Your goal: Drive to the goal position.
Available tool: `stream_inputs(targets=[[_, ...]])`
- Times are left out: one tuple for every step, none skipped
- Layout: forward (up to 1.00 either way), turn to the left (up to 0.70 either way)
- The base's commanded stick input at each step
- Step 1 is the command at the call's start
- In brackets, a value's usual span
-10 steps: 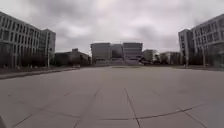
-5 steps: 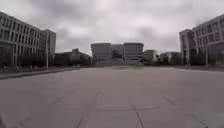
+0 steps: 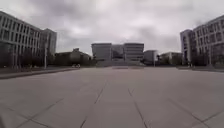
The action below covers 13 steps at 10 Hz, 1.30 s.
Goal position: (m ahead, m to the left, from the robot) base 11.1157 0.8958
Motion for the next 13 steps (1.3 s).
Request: stream_inputs(targets=[[1.0, 0.0], [1.0, 0.0], [1.0, 0.0], [1.0, 0.0], [1.0, 0.0], [1.0, -0.01], [1.0, -0.09], [1.0, -0.21], [1.0, -0.16], [1.0, -0.02], [1.0, 0.0], [1.0, -0.03], [1.0, -0.01]])
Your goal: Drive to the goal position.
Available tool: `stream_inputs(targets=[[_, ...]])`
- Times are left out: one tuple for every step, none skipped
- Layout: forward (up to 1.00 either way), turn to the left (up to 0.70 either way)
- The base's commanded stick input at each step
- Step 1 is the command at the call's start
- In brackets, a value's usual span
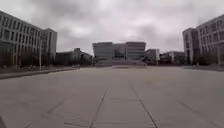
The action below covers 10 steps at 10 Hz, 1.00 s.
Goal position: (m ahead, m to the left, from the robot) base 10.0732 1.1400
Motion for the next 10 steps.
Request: stream_inputs(targets=[[1.0, 0.0], [1.0, 0.0], [1.0, 0.0], [1.0, 0.0], [1.0, 0.0], [1.0, 0.0], [1.0, 0.0], [1.0, 0.0], [1.0, 0.0], [1.0, 0.0]])
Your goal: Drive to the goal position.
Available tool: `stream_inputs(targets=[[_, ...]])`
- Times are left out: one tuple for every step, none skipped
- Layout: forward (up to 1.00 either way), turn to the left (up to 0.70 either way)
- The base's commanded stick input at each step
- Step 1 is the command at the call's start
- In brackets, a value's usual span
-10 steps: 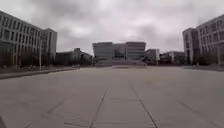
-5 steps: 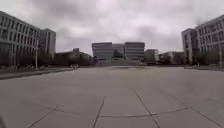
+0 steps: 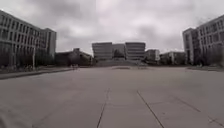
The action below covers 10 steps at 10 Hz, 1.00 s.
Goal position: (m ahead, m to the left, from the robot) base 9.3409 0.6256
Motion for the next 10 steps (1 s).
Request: stream_inputs(targets=[[1.0, 0.0], [1.0, 0.0], [1.0, 0.0], [1.0, 0.0], [1.0, 0.0], [1.0, 0.0], [1.0, 0.0], [1.0, 0.0], [1.0, 0.0], [1.0, -0.04]])
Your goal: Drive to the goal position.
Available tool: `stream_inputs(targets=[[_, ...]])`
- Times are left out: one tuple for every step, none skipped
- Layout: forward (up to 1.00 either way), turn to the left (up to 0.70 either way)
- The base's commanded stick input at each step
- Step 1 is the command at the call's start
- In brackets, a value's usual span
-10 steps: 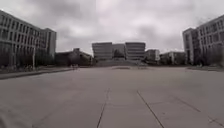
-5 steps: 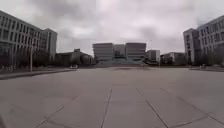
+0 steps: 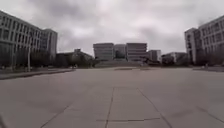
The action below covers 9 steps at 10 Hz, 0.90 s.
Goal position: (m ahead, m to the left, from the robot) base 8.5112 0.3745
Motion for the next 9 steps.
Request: stream_inputs(targets=[[1.0, -0.06], [1.0, -0.07], [1.0, 0.0], [1.0, 0.0], [1.0, 0.0], [1.0, 0.0], [1.0, 0.0], [1.0, 0.0], [1.0, 0.0]])
